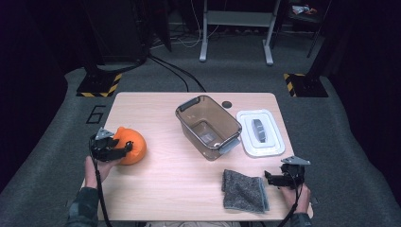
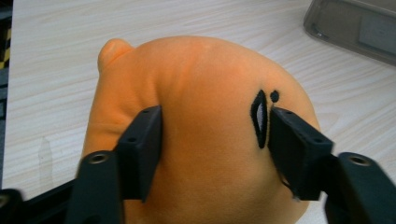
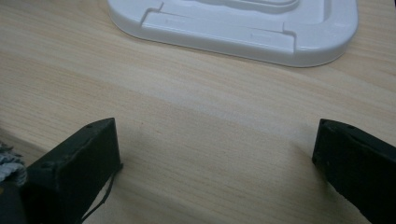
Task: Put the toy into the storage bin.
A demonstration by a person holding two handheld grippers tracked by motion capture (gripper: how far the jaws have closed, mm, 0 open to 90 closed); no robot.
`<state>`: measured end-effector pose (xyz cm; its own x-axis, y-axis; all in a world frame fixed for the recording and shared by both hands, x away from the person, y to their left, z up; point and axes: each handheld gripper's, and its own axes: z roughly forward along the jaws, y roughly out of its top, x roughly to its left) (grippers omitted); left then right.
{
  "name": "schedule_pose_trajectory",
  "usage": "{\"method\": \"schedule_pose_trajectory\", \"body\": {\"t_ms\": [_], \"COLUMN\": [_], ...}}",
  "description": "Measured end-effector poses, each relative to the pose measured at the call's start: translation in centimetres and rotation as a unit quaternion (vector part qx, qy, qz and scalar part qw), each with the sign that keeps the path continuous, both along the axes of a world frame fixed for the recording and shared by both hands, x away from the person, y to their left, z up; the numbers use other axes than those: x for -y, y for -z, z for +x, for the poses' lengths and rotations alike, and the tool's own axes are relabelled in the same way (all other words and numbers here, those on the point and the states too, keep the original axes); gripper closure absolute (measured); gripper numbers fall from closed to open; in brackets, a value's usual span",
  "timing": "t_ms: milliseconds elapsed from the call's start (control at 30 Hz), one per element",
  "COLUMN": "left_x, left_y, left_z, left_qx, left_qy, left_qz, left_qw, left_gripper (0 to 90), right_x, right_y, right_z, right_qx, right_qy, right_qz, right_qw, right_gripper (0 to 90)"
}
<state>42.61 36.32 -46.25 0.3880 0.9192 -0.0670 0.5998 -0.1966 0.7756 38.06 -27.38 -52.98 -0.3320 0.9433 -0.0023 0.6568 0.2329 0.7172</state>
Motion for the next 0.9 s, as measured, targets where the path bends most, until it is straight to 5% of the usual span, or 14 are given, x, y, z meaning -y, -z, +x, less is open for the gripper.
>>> {"method": "schedule_pose_trajectory", "body": {"t_ms": [267, 567, 900], "left_x": [0.7, 1.4, 1.0], "left_y": [0.2, -0.2, -1.1], "left_z": [-0.4, -0.9, -1.4], "left_qx": [0.005, 0.03, 0.041], "left_qy": [0.007, 0.003, 0.009], "left_qz": [0.029, 0.049, 0.024], "left_qw": [0.9995, 0.9983, 0.9988], "left_gripper": [58.4, 64.2, 64.6], "right_x": [0.0, 0.0, 0.0], "right_y": [0.0, 0.0, 0.0], "right_z": [0.0, 0.0, 0.0], "right_qx": [0.0, 0.001, 0.0], "right_qy": [0.002, 0.002, 0.002], "right_qz": [0.001, 0.001, 0.001], "right_qw": [1.0, 1.0, 1.0], "right_gripper": [0.0, 0.0, 0.0]}}
